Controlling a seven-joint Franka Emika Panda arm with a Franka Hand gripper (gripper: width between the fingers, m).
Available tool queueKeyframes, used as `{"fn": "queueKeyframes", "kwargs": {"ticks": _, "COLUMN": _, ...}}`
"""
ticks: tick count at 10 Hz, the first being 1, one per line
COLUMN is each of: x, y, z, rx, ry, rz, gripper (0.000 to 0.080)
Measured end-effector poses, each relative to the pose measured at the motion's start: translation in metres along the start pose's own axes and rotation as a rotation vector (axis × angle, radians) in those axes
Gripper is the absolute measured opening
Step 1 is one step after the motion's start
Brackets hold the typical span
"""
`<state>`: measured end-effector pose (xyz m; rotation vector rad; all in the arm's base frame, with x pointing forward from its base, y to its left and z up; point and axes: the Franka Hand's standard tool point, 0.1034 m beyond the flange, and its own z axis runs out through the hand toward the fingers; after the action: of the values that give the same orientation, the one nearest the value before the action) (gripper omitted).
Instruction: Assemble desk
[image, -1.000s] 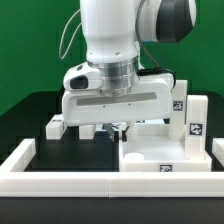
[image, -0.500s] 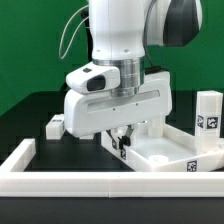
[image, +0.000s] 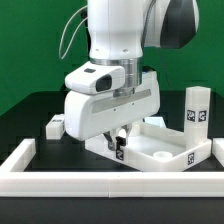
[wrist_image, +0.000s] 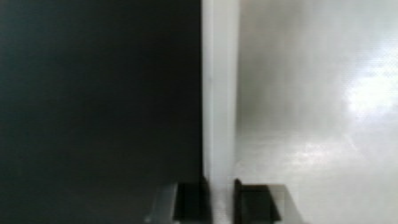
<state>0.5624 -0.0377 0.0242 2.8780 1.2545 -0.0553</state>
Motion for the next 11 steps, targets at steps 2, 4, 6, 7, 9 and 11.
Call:
{"fn": "queueKeyframes", "kwargs": {"ticks": 2, "x": 0.034, "y": 0.020, "z": -0.004, "rx": -0.083, "ry": 0.022, "rz": -0.246, "gripper": 0.0060}}
{"fn": "queueKeyframes", "kwargs": {"ticks": 4, "x": 0.040, "y": 0.026, "z": -0.008, "rx": -0.151, "ry": 0.029, "rz": -0.426, "gripper": 0.0060}}
{"fn": "queueKeyframes", "kwargs": {"ticks": 6, "x": 0.035, "y": 0.027, "z": -0.006, "rx": -0.151, "ry": 0.008, "rz": -0.486, "gripper": 0.0060}}
{"fn": "queueKeyframes", "kwargs": {"ticks": 7, "x": 0.034, "y": 0.027, "z": -0.005, "rx": -0.151, "ry": 0.008, "rz": -0.475, "gripper": 0.0060}}
{"fn": "queueKeyframes", "kwargs": {"ticks": 9, "x": 0.047, "y": 0.027, "z": -0.005, "rx": -0.160, "ry": 0.021, "rz": -0.487, "gripper": 0.0060}}
{"fn": "queueKeyframes", "kwargs": {"ticks": 11, "x": 0.080, "y": 0.024, "z": -0.012, "rx": -0.212, "ry": 0.063, "rz": -0.524, "gripper": 0.0060}}
